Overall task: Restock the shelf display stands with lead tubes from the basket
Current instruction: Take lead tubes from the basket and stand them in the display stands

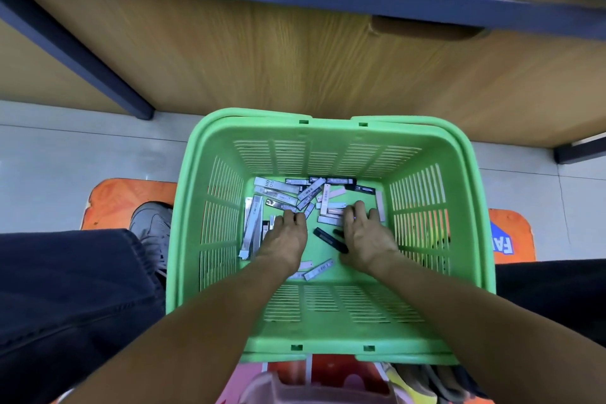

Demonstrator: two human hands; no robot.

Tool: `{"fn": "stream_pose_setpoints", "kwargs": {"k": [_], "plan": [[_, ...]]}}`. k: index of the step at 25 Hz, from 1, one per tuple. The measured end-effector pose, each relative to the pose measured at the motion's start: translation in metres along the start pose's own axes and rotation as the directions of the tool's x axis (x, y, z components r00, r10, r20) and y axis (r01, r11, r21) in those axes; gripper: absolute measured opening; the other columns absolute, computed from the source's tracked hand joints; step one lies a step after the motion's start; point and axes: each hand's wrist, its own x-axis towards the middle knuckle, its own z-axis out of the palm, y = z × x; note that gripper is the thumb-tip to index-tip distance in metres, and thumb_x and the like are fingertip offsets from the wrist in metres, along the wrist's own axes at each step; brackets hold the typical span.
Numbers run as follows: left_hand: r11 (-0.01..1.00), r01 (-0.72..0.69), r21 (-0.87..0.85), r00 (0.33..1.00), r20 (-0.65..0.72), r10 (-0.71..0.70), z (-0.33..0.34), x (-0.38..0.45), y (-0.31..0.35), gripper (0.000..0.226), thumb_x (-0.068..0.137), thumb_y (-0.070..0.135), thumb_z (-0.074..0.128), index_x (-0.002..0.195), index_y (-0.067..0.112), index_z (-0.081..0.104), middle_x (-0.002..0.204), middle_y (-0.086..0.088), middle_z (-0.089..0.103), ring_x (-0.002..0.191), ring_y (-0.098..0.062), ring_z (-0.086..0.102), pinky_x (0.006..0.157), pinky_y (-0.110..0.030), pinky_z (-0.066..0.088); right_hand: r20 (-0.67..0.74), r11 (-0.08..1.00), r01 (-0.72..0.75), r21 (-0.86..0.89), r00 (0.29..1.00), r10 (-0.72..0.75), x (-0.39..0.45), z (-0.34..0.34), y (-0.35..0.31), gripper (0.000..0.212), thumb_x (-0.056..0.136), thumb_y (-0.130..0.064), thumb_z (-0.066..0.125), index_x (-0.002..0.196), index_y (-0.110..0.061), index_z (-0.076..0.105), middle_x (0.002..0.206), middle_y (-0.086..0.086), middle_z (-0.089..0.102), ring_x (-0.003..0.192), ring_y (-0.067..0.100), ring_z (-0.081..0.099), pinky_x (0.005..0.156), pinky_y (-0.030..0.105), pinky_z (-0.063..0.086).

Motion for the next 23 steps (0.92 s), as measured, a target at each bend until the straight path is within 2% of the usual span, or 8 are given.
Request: {"fn": "stream_pose_setpoints", "kwargs": {"k": [4, 8, 12, 14, 17, 20, 21, 23], "plan": [[0.999, 0.031, -0.028, 0.999, -0.012, -0.032, 0.005, -0.001, -0.002, 0.069, 0.077, -0.02, 0.058, 0.137, 0.003, 0.033, 0.128, -0.019, 0.047, 0.117, -0.031, 0.049, 0.096, -0.037, 0.048, 0.027, 0.997, -0.005, 0.077, 1.0, 0.002, 0.002, -0.003, -0.005, 0.089, 0.077, -0.058, 0.078, 0.135, -0.011, 0.03, 0.127, 0.012, 0.037, 0.117, 0.029, 0.044, 0.087, 0.035, 0.055], [0.95, 0.047, -0.308, 0.998, -0.028, -0.059, 0.0, 0.005, -0.003, 0.044, 0.092, -0.005, 0.051, 0.131, 0.002, 0.033, 0.119, -0.02, 0.051, 0.103, -0.031, 0.054, 0.079, -0.038, 0.046, 0.037, 0.973, -0.065, 0.219, 0.998, 0.059, 0.001, -0.003, -0.016, 0.075, 0.08, -0.046, 0.075, 0.131, -0.011, 0.033, 0.124, 0.01, 0.035, 0.107, 0.026, 0.047, 0.08, 0.036, 0.056], [0.765, 0.174, -0.619, 0.977, 0.013, -0.212, -0.009, 0.011, 0.012, 0.038, 0.099, 0.005, 0.047, 0.133, 0.0, 0.03, 0.103, -0.015, 0.054, 0.079, -0.025, 0.056, 0.057, -0.032, 0.041, 0.005, 0.909, -0.111, 0.401, 0.993, 0.118, 0.003, -0.001, -0.03, 0.065, 0.083, -0.037, 0.073, 0.127, -0.005, 0.038, 0.125, 0.014, 0.04, 0.108, 0.031, 0.052, 0.086, 0.039, 0.053], [0.643, 0.237, -0.728, 0.957, 0.061, -0.283, -0.013, 0.013, 0.02, 0.043, 0.098, 0.003, 0.05, 0.136, 0.0, 0.031, 0.103, -0.011, 0.054, 0.086, -0.024, 0.056, 0.065, -0.033, 0.048, -0.001, 0.852, -0.103, 0.514, 0.993, 0.121, 0.006, 0.002, -0.036, 0.06, 0.086, -0.035, 0.072, 0.126, -0.004, 0.04, 0.124, 0.015, 0.043, 0.107, 0.033, 0.054, 0.085, 0.04, 0.051], [0.493, 0.3, -0.816, 0.925, 0.122, -0.361, -0.008, 0.015, 0.023, 0.032, 0.096, 0.006, 0.061, 0.123, 0.007, 0.044, 0.104, -0.006, 0.058, 0.097, -0.025, 0.06, 0.084, -0.037, 0.055, 0.031, 0.721, -0.145, 0.677, 0.985, 0.169, 0.011, -0.001, -0.034, 0.05, 0.085, -0.031, 0.074, 0.119, -0.005, 0.049, 0.116, 0.012, 0.051, 0.1, 0.032, 0.059, 0.075, 0.032, 0.044], [0.399, 0.324, -0.858, 0.902, 0.152, -0.405, -0.005, 0.014, 0.021, 0.029, 0.092, 0.015, 0.071, 0.11, 0.009, 0.049, 0.105, -0.009, 0.062, 0.095, -0.025, 0.061, 0.081, -0.036, 0.054, 0.106, 0.597, -0.188, 0.779, 0.98, 0.17, 0.016, -0.009, -0.022, 0.034, 0.076, -0.027, 0.084, 0.094, -0.011, 0.06, 0.084, 0.003, 0.06, 0.076, 0.022, 0.059, 0.063, 0.027, 0.045], [0.36, 0.319, -0.877, 0.897, 0.157, -0.413, -0.006, 0.013, 0.02, 0.032, 0.092, 0.017, 0.072, 0.112, 0.008, 0.049, 0.108, -0.008, 0.061, 0.099, -0.025, 0.06, 0.084, -0.036, 0.053, 0.146, 0.505, -0.205, 0.838, 0.977, 0.154, 0.017, -0.01, -0.02, 0.031, 0.075, -0.022, 0.086, 0.089, -0.012, 0.06, 0.077, 0.003, 0.06, 0.069, 0.02, 0.058, 0.06, 0.028, 0.047], [0.293, 0.307, -0.906, 0.895, 0.17, -0.412, -0.008, 0.014, 0.019, 0.044, 0.093, 0.024, 0.071, 0.124, 0.006, 0.046, 0.111, -0.001, 0.052, 0.103, -0.021, 0.051, 0.085, -0.033, 0.047, 0.234, 0.217, -0.251, 0.943, 0.967, 0.102, 0.016, -0.009, -0.02, 0.036, 0.074, -0.007, 0.087, 0.098, -0.007, 0.061, 0.08, 0.007, 0.064, 0.063, 0.02, 0.062, 0.065, 0.031, 0.056]]}}
